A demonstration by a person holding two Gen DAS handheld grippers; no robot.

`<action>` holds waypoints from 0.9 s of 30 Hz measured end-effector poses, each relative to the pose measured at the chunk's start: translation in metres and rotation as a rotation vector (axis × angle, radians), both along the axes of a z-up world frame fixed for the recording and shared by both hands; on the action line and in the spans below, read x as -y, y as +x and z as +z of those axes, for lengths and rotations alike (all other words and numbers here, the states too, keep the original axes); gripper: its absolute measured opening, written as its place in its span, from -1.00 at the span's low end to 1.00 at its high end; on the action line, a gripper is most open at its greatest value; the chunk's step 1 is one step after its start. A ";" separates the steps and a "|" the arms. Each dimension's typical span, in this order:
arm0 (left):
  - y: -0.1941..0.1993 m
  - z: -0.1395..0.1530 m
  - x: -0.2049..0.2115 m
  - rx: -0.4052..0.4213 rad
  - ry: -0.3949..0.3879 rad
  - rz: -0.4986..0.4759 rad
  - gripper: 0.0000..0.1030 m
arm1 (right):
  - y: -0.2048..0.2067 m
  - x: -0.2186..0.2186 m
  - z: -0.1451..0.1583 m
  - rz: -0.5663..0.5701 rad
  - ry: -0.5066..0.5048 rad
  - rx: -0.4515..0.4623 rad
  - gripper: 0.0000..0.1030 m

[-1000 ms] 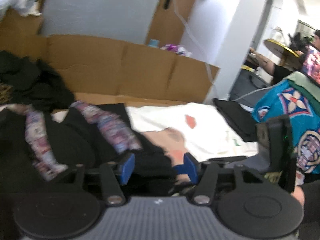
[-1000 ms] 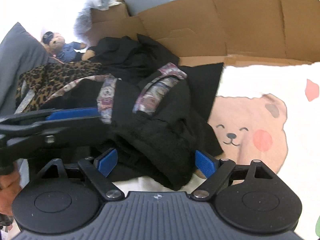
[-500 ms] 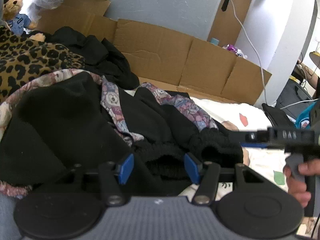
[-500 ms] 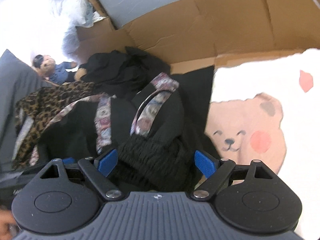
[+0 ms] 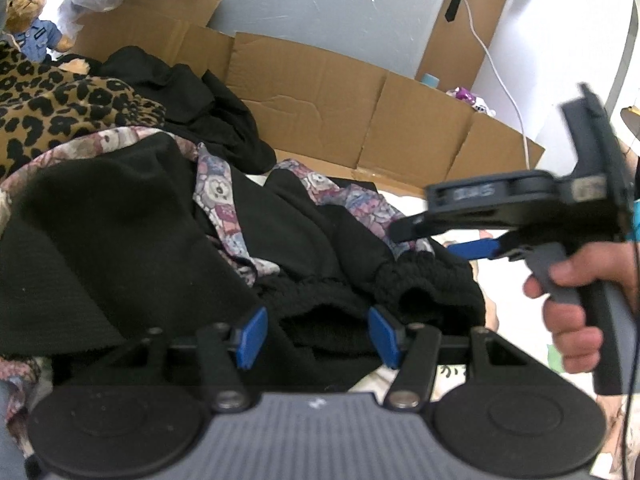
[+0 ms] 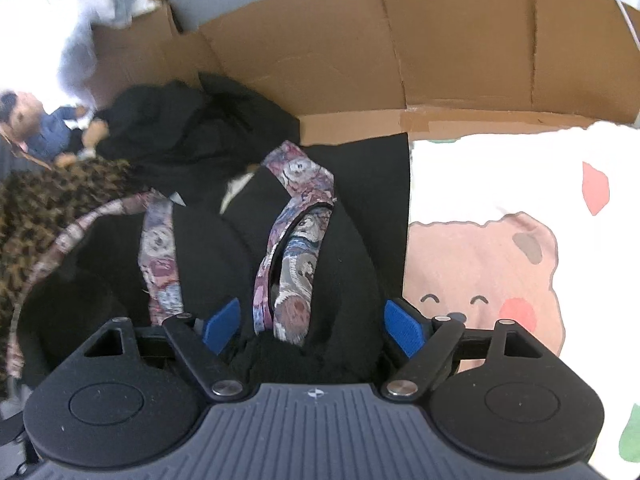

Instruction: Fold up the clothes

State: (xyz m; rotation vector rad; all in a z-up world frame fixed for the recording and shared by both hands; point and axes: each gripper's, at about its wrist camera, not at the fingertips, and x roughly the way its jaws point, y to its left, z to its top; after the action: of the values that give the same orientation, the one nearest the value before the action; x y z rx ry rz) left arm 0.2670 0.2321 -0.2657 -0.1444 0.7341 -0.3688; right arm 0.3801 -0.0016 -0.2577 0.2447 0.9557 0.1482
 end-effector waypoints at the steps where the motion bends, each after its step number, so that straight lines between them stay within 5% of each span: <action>1: -0.001 0.000 0.000 0.000 -0.001 0.001 0.19 | 0.005 -0.004 -0.001 -0.003 -0.018 -0.014 0.65; 9: -0.002 -0.008 -0.003 -0.021 -0.020 0.026 0.22 | 0.018 -0.008 -0.027 0.086 -0.052 -0.119 0.55; 11: 0.000 -0.009 -0.002 -0.024 -0.019 0.027 0.22 | 0.019 -0.006 -0.031 0.105 -0.046 -0.132 0.05; 13: 0.001 -0.010 0.000 -0.024 -0.019 0.021 0.22 | 0.017 0.003 -0.031 0.109 -0.037 -0.134 -0.25; 17: 0.001 -0.012 0.001 -0.028 -0.021 0.014 0.23 | 0.006 0.033 -0.027 0.093 -0.015 -0.118 -0.62; 27: 0.002 -0.013 0.009 -0.036 -0.018 0.011 0.28 | -0.023 0.110 -0.017 0.051 0.039 -0.077 -0.67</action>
State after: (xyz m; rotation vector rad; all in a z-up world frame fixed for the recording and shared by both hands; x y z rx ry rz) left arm 0.2688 0.2231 -0.2789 -0.1726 0.7655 -0.3635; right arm 0.3568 -0.1118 -0.2746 0.2641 1.0367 0.2055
